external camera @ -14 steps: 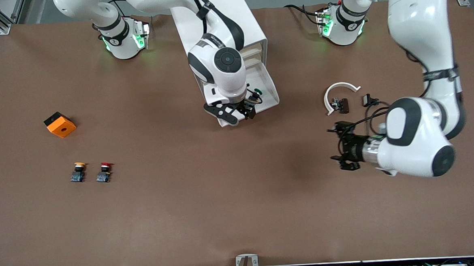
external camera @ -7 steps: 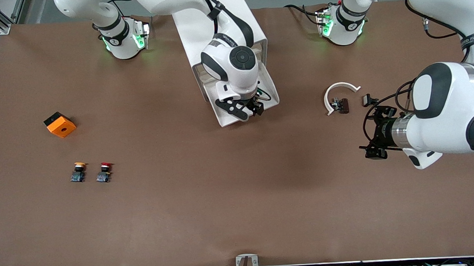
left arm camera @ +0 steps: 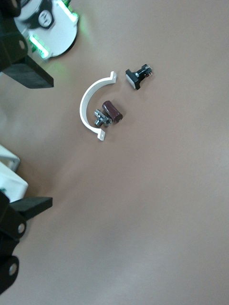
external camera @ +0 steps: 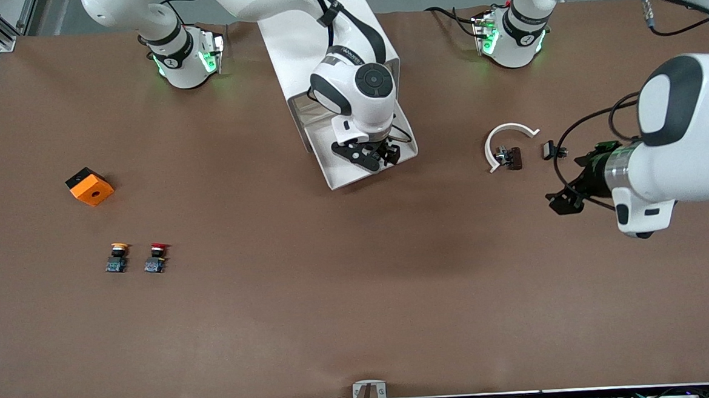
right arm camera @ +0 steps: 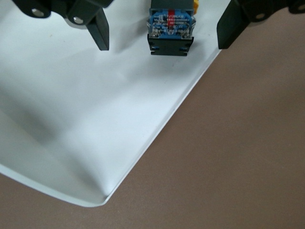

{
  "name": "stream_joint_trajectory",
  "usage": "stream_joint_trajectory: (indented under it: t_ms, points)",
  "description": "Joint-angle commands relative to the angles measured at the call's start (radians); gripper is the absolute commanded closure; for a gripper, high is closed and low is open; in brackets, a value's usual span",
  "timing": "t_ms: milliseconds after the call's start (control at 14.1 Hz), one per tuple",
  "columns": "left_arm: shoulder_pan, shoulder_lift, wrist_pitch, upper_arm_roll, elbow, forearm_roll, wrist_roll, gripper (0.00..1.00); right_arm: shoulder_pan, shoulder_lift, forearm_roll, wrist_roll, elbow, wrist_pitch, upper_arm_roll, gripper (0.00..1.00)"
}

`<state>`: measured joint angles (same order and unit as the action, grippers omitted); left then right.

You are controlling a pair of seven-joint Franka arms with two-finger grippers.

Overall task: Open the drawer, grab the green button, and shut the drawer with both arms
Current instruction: 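Close the right gripper on the green button while the left gripper withdraws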

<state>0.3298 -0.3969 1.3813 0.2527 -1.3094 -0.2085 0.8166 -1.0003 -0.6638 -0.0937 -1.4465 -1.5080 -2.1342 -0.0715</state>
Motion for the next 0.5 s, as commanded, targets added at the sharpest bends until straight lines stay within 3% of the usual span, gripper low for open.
stream_joint_trajectory:
  t_ms: [0,285,427]
  points:
    - [0.018,0.13,0.031,-0.007,-0.149,0.088,-0.149,0.0,-0.012,-0.02,-0.001,-0.018,0.026,-0.01,-0.011,0.0]
    - [0.012,0.257,0.282,-0.09,-0.409,0.156,-0.165,0.0,-0.012,-0.026,-0.001,-0.018,0.026,-0.026,-0.011,0.07]
    - [0.02,0.283,0.382,-0.102,-0.502,0.156,-0.165,0.0,-0.012,-0.026,-0.001,-0.018,0.026,-0.03,-0.011,0.23]
